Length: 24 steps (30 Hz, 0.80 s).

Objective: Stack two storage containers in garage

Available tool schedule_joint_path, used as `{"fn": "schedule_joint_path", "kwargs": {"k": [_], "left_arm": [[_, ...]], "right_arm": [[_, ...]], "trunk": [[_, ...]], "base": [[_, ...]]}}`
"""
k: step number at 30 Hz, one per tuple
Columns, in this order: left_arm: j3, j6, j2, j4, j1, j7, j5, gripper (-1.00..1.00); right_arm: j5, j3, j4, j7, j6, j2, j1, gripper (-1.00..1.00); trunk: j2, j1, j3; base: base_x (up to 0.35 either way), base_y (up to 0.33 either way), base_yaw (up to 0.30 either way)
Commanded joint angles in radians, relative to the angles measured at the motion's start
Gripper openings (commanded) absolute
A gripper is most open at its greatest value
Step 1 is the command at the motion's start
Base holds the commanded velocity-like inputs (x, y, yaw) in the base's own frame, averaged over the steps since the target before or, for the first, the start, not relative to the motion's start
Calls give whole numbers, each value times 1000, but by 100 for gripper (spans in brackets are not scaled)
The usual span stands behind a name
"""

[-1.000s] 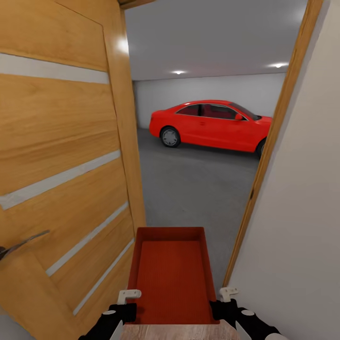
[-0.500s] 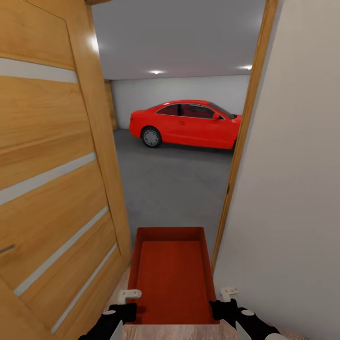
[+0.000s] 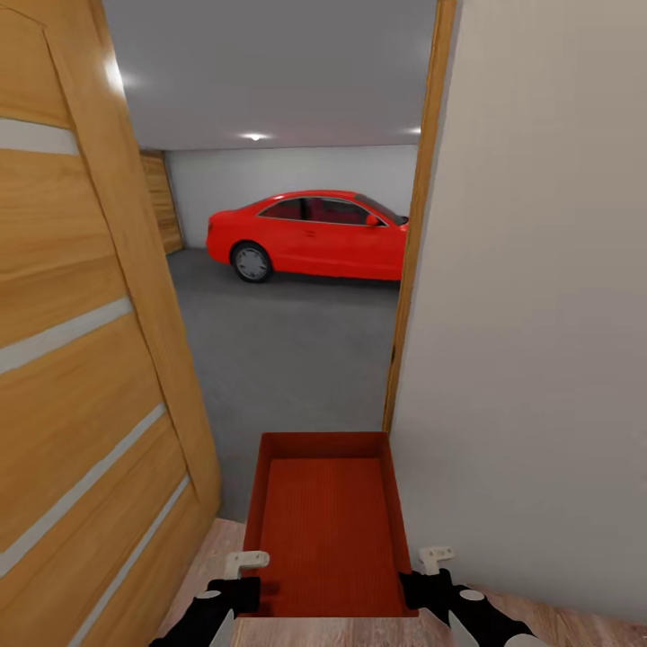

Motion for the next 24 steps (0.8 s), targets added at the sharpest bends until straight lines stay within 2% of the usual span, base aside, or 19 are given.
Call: {"fn": "schedule_joint_path", "kwargs": {"k": [1, 24], "left_arm": [[42, 7, 48, -20, -1, -2, 5, -100], [42, 7, 48, -21, -1, -2, 5, -100]], "right_arm": [[11, -16, 3, 44, -5, -18, -1, -100], [11, -16, 3, 40, -5, -19, -1, -100]], "trunk": [[-2, 1, -2], [-2, 1, -2]], "base": [[0, 0, -184], [0, 0, -13]]}}
